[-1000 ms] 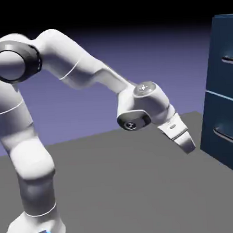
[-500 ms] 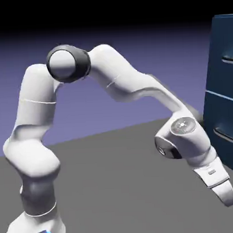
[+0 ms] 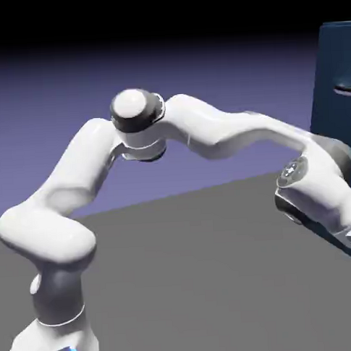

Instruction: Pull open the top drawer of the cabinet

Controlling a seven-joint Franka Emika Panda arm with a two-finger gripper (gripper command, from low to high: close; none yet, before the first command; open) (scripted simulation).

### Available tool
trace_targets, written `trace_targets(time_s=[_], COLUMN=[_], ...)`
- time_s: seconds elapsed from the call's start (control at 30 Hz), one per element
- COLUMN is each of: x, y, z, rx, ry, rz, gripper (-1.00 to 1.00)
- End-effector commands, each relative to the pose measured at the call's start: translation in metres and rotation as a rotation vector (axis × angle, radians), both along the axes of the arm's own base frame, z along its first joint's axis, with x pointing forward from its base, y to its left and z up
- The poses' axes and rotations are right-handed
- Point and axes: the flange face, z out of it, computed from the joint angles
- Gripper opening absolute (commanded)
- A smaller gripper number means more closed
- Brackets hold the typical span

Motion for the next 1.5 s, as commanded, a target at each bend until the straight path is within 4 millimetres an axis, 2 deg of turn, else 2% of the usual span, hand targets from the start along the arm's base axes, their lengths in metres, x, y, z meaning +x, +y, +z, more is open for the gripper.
trace_targets(time_s=[0.0, 0.13, 0.27, 0.4, 0.5, 0.57, 0.63, 0.97, 1.0, 1.03, 1.23, 1.47], x=[0.009, 0.048, 0.09, 0.13, 0.155, 0.168, 0.168, 0.218, 0.218, 0.218, 0.19, 0.147], y=[0.007, 0.048, 0.115, 0.208, 0.293, 0.355, 0.36, 0.36, 0.36, 0.36, 0.36, 0.36], z=[0.011, 0.056, 0.096, 0.123, 0.13, 0.127, 0.127, 0.127, 0.127, 0.127, 0.127, 0.127], rx=[-0.051, -0.266, -0.49, -0.719, -0.89, -1.002, -1.01, -1.01, -1.01, -1.01, -1.01, -1.01], ry=[-0.012, -0.061, -0.109, -0.159, -0.2, -0.229, -0.231, -0.231, -0.231, -0.231, -0.231, -0.231], rz=[0.03, 0.17, 0.34, 0.538, 0.703, 0.82, 0.829, 0.829, 0.829, 0.829, 0.829, 0.829], gripper=[0.0, 0.0, 0.0, 0.0, 0.0, 0.0, 0.0, 0.0, -1.0, -1.0, -1.0, -1.0])
